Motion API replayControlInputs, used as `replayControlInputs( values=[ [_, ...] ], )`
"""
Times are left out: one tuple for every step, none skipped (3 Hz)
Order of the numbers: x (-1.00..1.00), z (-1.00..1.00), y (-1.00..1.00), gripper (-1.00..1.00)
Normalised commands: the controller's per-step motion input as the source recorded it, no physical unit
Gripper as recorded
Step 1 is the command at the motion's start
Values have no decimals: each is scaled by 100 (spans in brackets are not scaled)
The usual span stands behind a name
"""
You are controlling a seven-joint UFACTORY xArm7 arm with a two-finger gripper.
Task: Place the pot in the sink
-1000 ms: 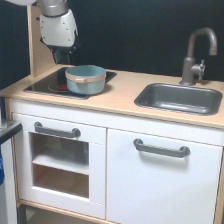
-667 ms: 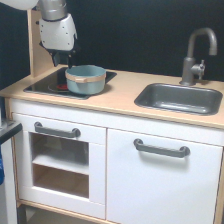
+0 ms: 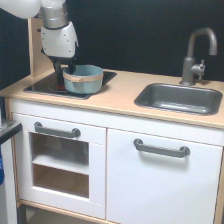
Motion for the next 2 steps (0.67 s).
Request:
replayControlInputs(
  values=[
    [31,-59,0,-93],
    [19,14,0,-99]
  ],
)
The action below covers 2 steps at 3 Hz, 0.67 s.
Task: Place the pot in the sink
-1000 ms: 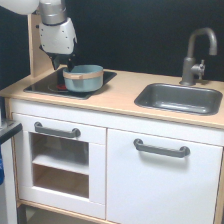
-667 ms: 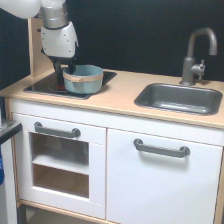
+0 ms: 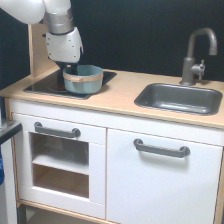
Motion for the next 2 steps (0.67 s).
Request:
replayControlInputs(
  values=[
    [16,26,0,-100],
    [49,76,-12,-100]
  ],
)
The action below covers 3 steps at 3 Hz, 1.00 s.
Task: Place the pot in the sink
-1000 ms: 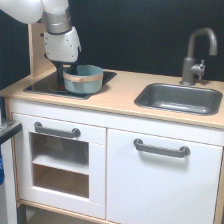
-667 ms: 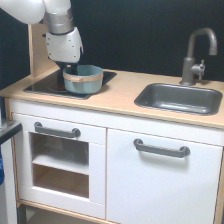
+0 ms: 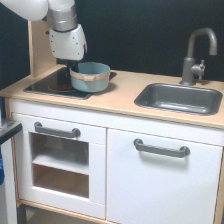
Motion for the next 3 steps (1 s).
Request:
replayControlInputs(
  values=[
    [90,99,12,-100],
    [98,98,54,-100],
    [100,92,58,-100]
  ],
)
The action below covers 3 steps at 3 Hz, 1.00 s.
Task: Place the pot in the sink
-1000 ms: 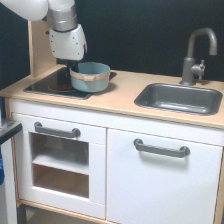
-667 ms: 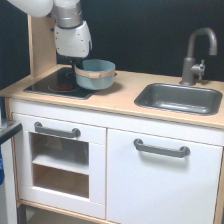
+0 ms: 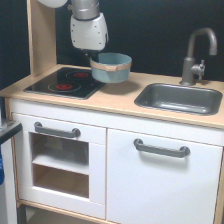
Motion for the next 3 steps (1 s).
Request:
replayControlInputs(
  values=[
    [100,52,16,-100],
    [100,-36,-7,-100],
    [99,-61,23,-100]
  ],
)
